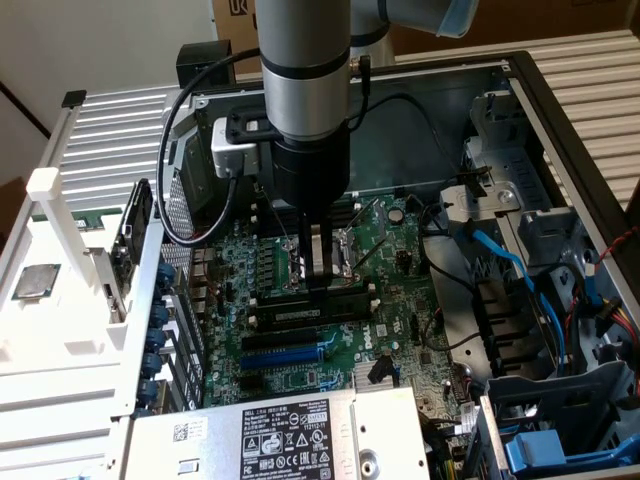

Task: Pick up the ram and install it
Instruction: 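Press down the ram until it locks into place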

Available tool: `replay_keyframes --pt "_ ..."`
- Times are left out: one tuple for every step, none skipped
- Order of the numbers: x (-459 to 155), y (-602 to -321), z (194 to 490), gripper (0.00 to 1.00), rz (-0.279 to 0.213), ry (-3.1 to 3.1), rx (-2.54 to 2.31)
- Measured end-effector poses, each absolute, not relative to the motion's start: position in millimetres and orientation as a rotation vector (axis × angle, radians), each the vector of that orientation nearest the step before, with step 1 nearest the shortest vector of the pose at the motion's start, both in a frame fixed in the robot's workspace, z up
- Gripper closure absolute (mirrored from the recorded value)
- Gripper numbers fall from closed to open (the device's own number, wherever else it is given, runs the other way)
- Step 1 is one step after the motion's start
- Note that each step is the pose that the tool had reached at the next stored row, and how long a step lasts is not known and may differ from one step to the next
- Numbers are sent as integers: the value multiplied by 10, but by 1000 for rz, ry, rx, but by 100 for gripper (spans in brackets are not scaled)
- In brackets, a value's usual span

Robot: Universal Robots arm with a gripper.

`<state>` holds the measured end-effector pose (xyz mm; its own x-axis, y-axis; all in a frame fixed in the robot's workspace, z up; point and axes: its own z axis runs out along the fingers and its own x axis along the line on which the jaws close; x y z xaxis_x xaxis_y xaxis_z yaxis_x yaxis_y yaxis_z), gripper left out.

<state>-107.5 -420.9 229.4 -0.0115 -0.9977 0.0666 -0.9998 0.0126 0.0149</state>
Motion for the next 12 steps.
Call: replay_keyframes --pt "-1075 -4208 2293 90 56 -2193 2167" --pt "-1075 -4208 2293 90 56 -2193 2167" --pt "-1075 -4208 2293 90 57 -2193 2166" --pt "-1075 -4209 2294 90 57 -2193 2166" --pt "-1075 -4209 2294 90 57 -2193 2166" --pt "-1075 -4210 2293 90 57 -2193 2166" --pt "-1075 -4212 2293 90 57 -2193 2166" --pt "-1075 -4215 2293 90 57 -2193 2166" --pt "-1075 -4216 2294 90 57 -2193 2166" --pt "-1075 -4216 2294 90 57 -2193 2166" --pt "-1075 -4216 2294 90 57 -2193 2166" --pt "-1075 -4216 2294 90 57 -2193 2166"
